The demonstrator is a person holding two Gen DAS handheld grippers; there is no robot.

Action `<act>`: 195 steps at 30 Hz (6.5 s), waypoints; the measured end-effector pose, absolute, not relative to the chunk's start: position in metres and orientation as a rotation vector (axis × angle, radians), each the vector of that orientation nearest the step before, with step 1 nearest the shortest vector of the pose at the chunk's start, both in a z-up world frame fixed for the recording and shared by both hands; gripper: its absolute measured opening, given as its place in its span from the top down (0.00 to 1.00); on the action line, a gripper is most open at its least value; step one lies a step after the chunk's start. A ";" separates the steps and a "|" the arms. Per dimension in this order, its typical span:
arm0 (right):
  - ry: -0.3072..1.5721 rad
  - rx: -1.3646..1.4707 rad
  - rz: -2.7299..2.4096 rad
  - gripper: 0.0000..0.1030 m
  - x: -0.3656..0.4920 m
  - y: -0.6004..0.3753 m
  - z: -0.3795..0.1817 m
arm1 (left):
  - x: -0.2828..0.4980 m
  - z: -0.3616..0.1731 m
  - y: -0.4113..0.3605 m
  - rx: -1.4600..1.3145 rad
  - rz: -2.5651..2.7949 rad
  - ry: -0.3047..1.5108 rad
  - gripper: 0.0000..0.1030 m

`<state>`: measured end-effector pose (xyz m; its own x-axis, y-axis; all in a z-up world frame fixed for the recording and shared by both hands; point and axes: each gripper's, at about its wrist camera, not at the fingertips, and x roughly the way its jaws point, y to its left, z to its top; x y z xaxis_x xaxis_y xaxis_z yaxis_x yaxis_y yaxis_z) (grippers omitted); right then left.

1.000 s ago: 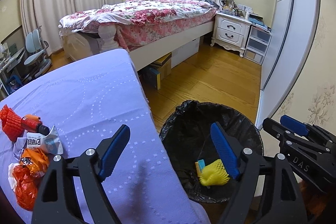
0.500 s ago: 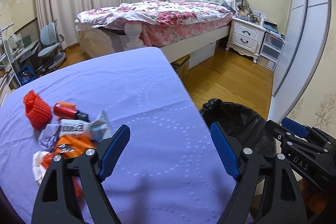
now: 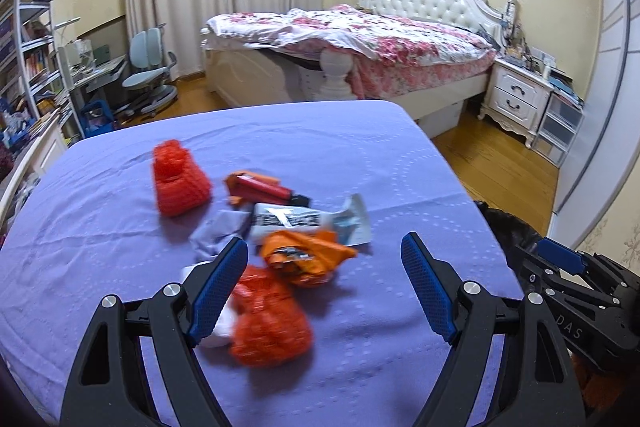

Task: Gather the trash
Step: 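Move both open grippers back over the trash on the table, then grasp the white tissue roll with the left gripper while the right gripper approaches the orange bag, then grasp the orange plastic bag with the right gripper while the left gripper holds the tissue roll, then carry the tissue roll and orange bag over the black bin and open both grippers, then move both open grippers back over the trash on the table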

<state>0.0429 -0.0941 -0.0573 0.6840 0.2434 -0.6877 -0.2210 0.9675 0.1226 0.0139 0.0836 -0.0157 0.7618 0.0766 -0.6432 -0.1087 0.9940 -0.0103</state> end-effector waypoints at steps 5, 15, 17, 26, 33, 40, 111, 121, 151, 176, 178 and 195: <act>0.776 -0.008 0.311 0.53 0.036 -0.066 -0.055 | -0.003 -0.018 0.117 -0.067 0.167 0.695 0.23; 0.783 -0.090 0.386 0.53 0.024 -0.017 -0.055 | -0.019 -0.038 0.170 -0.140 0.248 0.742 0.23; 0.786 -0.098 0.390 0.53 0.023 -0.012 -0.056 | -0.019 -0.041 0.173 -0.151 0.244 0.749 0.23; 0.804 -0.109 0.387 0.52 0.023 -0.005 -0.061 | -0.011 -0.055 0.174 -0.166 0.198 0.794 0.25; 0.817 -0.107 0.393 0.52 0.023 -0.005 -0.067 | -0.005 -0.062 0.178 -0.208 0.140 0.835 0.40; 0.818 -0.108 0.396 0.52 0.022 -0.005 -0.068 | -0.014 -0.061 0.178 -0.241 0.054 0.824 0.65; 0.672 -0.096 0.503 0.61 -0.020 0.018 -0.015 | -0.060 -0.028 0.196 -0.206 0.143 0.686 0.66; 0.632 -0.035 0.341 0.61 -0.010 -0.062 -0.009 | -0.034 -0.011 0.131 -0.184 -0.005 0.655 0.66; 0.687 0.091 0.105 0.60 0.031 -0.198 -0.054 | 0.055 -0.032 -0.047 0.003 -0.285 0.708 0.66; 0.691 0.158 0.026 0.46 0.046 -0.227 -0.064 | 0.067 -0.047 -0.058 0.030 -0.248 0.743 0.29; 0.691 0.157 0.026 0.45 0.046 -0.226 -0.063 | 0.066 -0.045 -0.054 0.028 -0.232 0.737 0.27; 0.705 0.126 0.155 0.44 0.044 -0.165 -0.058 | 0.040 -0.031 0.028 -0.029 -0.059 0.709 0.26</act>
<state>0.0438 -0.1648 -0.0577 0.7509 0.1840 -0.6343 -0.0989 0.9809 0.1674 0.0399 0.0276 -0.0314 0.7573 -0.0637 -0.6499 0.0440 0.9979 -0.0465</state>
